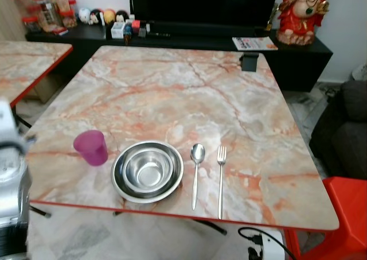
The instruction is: Setting the table
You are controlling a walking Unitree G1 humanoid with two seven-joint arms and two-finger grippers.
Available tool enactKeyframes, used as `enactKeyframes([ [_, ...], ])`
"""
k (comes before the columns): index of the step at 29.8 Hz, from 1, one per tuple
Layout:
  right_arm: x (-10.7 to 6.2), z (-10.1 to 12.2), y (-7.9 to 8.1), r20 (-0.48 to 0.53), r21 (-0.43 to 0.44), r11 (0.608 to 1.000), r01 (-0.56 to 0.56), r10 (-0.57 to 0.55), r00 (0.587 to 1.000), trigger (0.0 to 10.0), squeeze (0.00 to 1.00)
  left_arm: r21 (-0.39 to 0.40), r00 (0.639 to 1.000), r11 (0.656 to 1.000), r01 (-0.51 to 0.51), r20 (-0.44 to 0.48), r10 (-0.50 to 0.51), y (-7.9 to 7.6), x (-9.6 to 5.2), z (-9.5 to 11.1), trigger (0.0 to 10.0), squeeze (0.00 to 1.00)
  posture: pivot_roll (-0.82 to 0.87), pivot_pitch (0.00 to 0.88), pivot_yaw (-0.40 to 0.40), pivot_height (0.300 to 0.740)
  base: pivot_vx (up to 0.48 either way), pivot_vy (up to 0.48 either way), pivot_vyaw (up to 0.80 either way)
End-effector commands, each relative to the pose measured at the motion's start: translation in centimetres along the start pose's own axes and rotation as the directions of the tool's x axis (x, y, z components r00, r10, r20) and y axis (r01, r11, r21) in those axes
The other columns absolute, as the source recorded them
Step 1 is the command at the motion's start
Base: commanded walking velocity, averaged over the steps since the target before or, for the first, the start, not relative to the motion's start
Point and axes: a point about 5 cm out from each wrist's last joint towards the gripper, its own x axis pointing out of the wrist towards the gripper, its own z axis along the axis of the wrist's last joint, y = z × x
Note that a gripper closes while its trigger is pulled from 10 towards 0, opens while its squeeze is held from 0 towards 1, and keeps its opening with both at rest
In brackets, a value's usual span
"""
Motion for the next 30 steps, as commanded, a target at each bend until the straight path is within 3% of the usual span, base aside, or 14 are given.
enactKeyframes([
  [1, 0.0, 0.2, 0.0, 0.017, 0.010, 1.000, 0.006, -0.006, 1.000, 10.0, 0.00, 0.069, 0.999, 0.996, -0.050, 0.019, 0.048, 0.7, 0.0, -0.8, 10.0, 0.00, 0.00, 0.000, -0.025, 0.725, 0.000, 0.000, 0.00],
  [2, 0.0, 0.2, 0.0, 0.018, 0.010, 1.000, 0.007, -0.007, 1.000, 10.0, 0.00, 0.101, 0.998, 0.993, -0.061, 0.013, 0.060, 0.9, -0.2, -1.5, 10.0, 0.00, 0.00, 0.000, -0.025, 0.725, 0.000, 0.000, 0.00],
  [3, 0.0, 0.1, -0.1, 0.020, 0.013, 1.000, 0.011, -0.011, 1.000, 10.0, 0.00, 0.136, 0.995, 0.986, -0.094, -0.021, 0.097, 1.5, -0.7, -3.4, 10.0, 0.00, 0.01, 0.000, -0.021, 0.725, 0.000, 0.000, 0.00],
  [7, 0.0, 0.1, -0.1, 0.023, 0.014, 1.000, 0.014, -0.015, 1.000, 10.0, 0.00, 0.172, 0.985, 0.973, -0.154, -0.049, 0.165, 2.4, -1.6, -5.6, 10.0, 0.00, 0.01, 0.000, -0.021, 0.725, 0.000, 0.000, 0.00],
  [9, -0.1, 0.1, -0.1, 0.028, 0.016, 1.000, 0.015, -0.016, 0.999, 10.0, 0.00, 0.206, 0.966, 0.953, -0.222, -0.083, 0.243, 3.3, -2.6, -8.0, 10.0, 0.00, 0.01, 0.000, -0.022, 0.725, 0.000, 0.000, 0.00],
  [10, -0.1, 0.1, -0.1, 0.028, 0.016, 1.000, 0.015, -0.016, 0.999, 10.0, 0.00, 0.206, 0.966, 0.953, -0.222, -0.083, 0.243, 3.3, -2.6, -8.0, 10.0, 0.00, 0.01, 0.000, -0.022, 0.725, 0.000, 0.000, 0.00],
  [12, -0.1, 0.1, 0.0, 0.030, 0.017, 1.000, 0.015, -0.015, 0.999, 10.0, 0.00, 0.247, 0.950, 0.940, -0.235, -0.146, 0.276, 3.7, -3.6, -10.4, 10.0, 0.00, 0.01, 0.000, -0.022, 0.725, 0.000, 0.000, 0.00],
  [14, 0.0, 0.1, 0.0, 0.030, 0.018, 1.000, 0.016, -0.016, 0.999, 10.0, 0.00, 0.242, 0.934, 0.950, -0.197, -0.248, 0.257, 3.5, -4.5, -12.5, 10.0, 0.00, 0.01, 0.000, -0.021, 0.725, 0.000, 0.000, 0.00],
  [16, 0.0, 0.2, 0.0, 0.029, 0.020, 1.000, 0.017, -0.017, 0.999, 10.0, 0.00, 0.210, 0.919, 0.971, -0.114, -0.348, 0.183, 2.5, -5.4, -14.2, 10.0, 0.00, 0.02, 0.000, -0.020, 0.725, 0.000, 0.000, 0.00],
  [17, 0.0, 0.2, 0.0, 0.028, 0.021, 1.000, 0.018, -0.018, 0.999, 10.0, 0.00, 0.154, 0.890, 0.987, -0.035, -0.444, 0.101, 1.3, -6.6, -15.9, 10.0, 0.00, 0.01, 0.000, -0.020, 0.725, 0.000, 0.000, 0.00],
  [21, 0.0, 0.1, 0.0, 0.024, 0.020, 1.000, 0.019, -0.020, 1.000, 10.0, 0.00, 0.033, 0.829, 0.993, 0.111, -0.554, -0.074, -1.4, -8.6, -17.6, 10.0, 0.00, 0.01, 0.000, -0.021, 0.725, 0.000, 0.000, 0.00],
  [25, 0.0, 0.0, -0.1, 0.007, 0.012, 1.000, 0.023, -0.023, 1.000, 10.0, 0.00, -0.092, 0.750, 0.942, 0.321, -0.584, -0.312, -5.5, -10.7, -18.1, 10.0, 0.00, 0.00, 0.000, -0.021, 0.725, 0.000, 0.000, 0.00],
  [29, -0.1, -0.4, -0.1, -0.014, -0.003, 1.000, 0.022, -0.022, 1.000, 10.0, 0.00, -0.205, 0.609, 0.841, 0.501, -0.606, -0.511, -9.7, -13.6, -18.4, 10.0, 0.00, 0.00, 0.000, -0.019, 0.725, 0.000, 0.000, 0.00],
  [30, -0.1, -0.4, -0.1, -0.014, -0.003, 1.000, 0.022, -0.022, 1.000, 10.0, 0.00, -0.205, 0.609, 0.841, 0.501, -0.606, -0.511, -9.7, -13.6, -18.4, 10.0, 0.00, 0.00, 0.000, -0.019, 0.725, 0.000, 0.000, 0.00],
])
